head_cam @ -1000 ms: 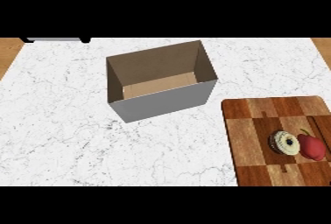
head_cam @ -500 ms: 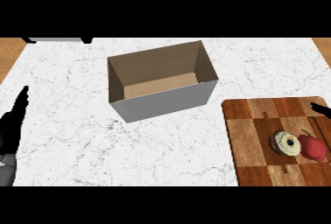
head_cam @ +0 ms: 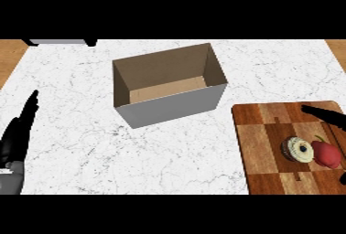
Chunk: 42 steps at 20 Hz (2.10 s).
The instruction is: Pick the cupcake from the cutting board and place it in the cardboard box
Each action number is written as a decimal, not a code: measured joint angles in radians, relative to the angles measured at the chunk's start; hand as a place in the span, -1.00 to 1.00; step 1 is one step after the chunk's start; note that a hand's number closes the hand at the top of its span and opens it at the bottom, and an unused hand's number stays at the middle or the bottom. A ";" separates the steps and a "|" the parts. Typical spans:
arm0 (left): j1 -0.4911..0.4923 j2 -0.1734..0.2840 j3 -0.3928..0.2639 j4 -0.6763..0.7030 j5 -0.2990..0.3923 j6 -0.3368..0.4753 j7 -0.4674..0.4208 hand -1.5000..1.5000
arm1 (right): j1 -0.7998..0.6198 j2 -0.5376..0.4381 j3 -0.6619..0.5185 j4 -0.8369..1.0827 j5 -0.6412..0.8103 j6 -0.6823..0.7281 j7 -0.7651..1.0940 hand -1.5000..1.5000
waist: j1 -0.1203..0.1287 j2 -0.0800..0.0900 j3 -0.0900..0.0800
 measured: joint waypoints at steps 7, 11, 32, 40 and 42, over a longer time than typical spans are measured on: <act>0.023 -0.028 0.014 -0.047 -0.031 -0.009 0.013 0.00 | -0.034 0.099 -0.020 0.052 0.126 0.012 -0.002 -1.00 | -0.002 -0.001 0.000; 0.009 -0.025 0.038 -0.055 -0.037 -0.033 0.035 0.00 | -0.040 0.133 -0.054 0.036 0.159 0.052 -0.001 -1.00 | -0.003 -0.001 0.000; -0.013 -0.067 0.084 0.013 -0.089 -0.061 -0.019 0.00 | 0.052 0.283 -0.103 -0.177 0.305 0.185 0.108 -1.00 | -0.004 -0.001 0.000; -0.008 -0.065 0.107 -0.010 -0.084 -0.085 -0.008 0.00 | 0.048 0.349 -0.114 -0.113 0.421 0.031 0.076 1.00 | -0.003 -0.002 -0.002; -0.008 -0.064 0.107 -0.024 -0.086 -0.089 0.001 0.00 | 0.033 0.364 -0.116 -0.082 0.455 -0.030 0.060 1.00 | -0.002 -0.004 -0.005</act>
